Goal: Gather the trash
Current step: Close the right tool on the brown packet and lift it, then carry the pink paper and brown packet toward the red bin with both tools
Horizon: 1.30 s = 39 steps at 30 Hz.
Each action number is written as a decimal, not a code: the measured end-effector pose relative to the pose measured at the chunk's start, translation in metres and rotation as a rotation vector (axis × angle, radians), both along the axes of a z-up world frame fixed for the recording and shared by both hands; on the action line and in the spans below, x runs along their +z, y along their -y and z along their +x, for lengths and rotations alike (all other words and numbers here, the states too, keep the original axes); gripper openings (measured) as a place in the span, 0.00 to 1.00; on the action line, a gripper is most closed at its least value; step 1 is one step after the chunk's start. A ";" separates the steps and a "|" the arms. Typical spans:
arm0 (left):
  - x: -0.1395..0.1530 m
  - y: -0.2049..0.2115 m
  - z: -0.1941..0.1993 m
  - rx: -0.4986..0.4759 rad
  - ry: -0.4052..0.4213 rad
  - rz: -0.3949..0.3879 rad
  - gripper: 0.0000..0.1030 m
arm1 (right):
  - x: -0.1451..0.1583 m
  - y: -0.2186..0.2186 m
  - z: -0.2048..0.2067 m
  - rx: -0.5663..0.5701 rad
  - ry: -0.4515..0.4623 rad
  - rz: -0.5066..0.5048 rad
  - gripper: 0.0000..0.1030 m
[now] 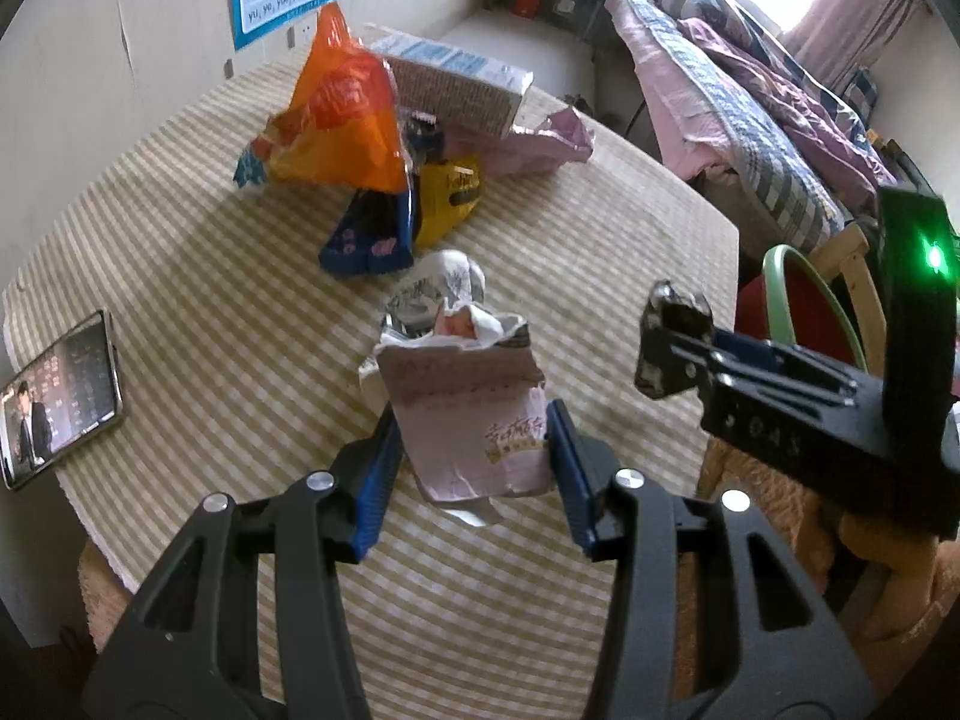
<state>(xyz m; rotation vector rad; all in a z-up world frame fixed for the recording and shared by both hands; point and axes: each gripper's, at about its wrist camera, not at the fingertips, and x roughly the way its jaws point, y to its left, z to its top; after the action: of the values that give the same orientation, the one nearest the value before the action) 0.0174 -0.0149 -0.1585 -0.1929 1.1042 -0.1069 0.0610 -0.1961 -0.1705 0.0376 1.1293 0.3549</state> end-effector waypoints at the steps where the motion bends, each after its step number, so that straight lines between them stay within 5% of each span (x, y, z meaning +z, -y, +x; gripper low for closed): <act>1: -0.001 0.001 0.000 -0.001 -0.003 0.002 0.44 | -0.002 0.002 -0.001 -0.009 -0.007 0.003 0.47; 39: 0.042 0.031 0.002 -0.038 0.112 0.011 0.44 | 0.052 0.074 -0.021 -0.201 0.080 0.144 0.48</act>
<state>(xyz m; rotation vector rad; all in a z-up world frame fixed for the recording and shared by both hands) 0.0199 -0.0463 -0.1165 -0.1537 0.9972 -0.1439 0.0395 -0.2704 -0.1184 0.2601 1.0093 0.2550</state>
